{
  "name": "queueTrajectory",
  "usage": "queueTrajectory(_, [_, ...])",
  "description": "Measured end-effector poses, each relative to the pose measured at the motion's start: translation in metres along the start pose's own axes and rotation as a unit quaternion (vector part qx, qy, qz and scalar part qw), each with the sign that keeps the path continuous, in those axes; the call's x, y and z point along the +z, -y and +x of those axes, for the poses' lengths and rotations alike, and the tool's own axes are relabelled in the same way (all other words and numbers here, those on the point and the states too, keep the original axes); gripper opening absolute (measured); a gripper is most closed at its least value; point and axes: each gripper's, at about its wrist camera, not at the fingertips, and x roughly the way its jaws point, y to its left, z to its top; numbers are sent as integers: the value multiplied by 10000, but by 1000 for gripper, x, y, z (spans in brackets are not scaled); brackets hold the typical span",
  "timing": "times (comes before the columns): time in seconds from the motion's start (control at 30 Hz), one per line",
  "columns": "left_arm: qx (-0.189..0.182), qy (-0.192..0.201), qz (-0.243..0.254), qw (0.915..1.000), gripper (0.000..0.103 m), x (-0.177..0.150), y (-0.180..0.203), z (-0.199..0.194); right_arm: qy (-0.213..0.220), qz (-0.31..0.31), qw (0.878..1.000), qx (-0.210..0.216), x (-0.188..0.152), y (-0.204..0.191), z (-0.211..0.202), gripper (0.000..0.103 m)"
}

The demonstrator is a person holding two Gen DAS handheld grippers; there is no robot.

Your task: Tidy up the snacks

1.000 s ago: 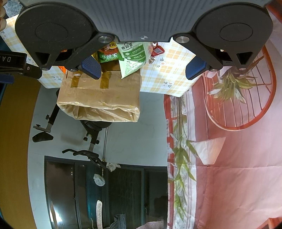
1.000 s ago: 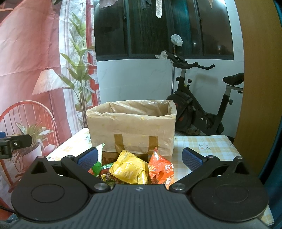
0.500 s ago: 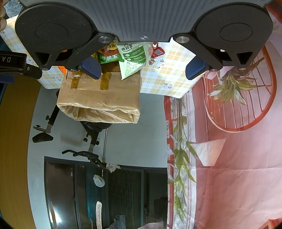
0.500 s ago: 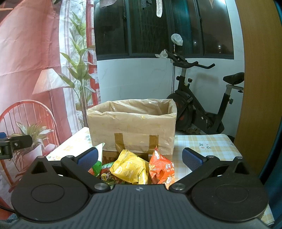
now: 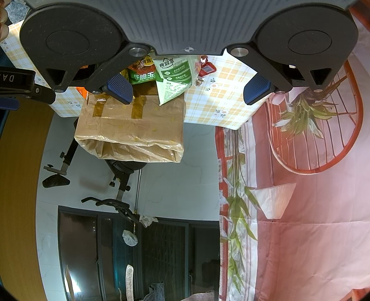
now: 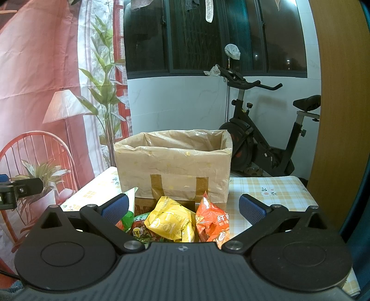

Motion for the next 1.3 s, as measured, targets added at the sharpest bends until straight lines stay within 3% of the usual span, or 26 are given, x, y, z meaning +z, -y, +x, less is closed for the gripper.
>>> queueTrajectory(0.5, [-186,-257,-168,9994,102,-4,-9,19,-101,105,9999,62,-8,1,8,103])
queueTrajectory(0.63, [21,-155,-82,9998,96,-3,-15,37,-96,237,9996,122,-7,9,16,103])
queueTrajectory(0.77, [134,-222,-110,9996,94,-3,-23,59,208,531,9984,22,-3,25,26,103])
queueTrajectory(0.93, [-263,-289,-230,9990,93,-10,-26,86,669,930,9934,-62,3,48,46,103])
queueTrajectory(1.07, [-561,-386,-199,9975,93,-19,-17,108,927,757,9921,-380,5,52,67,103])
queueTrajectory(1.3, [-913,-596,6,9940,93,-39,7,134,583,423,9967,-374,-15,52,100,103])
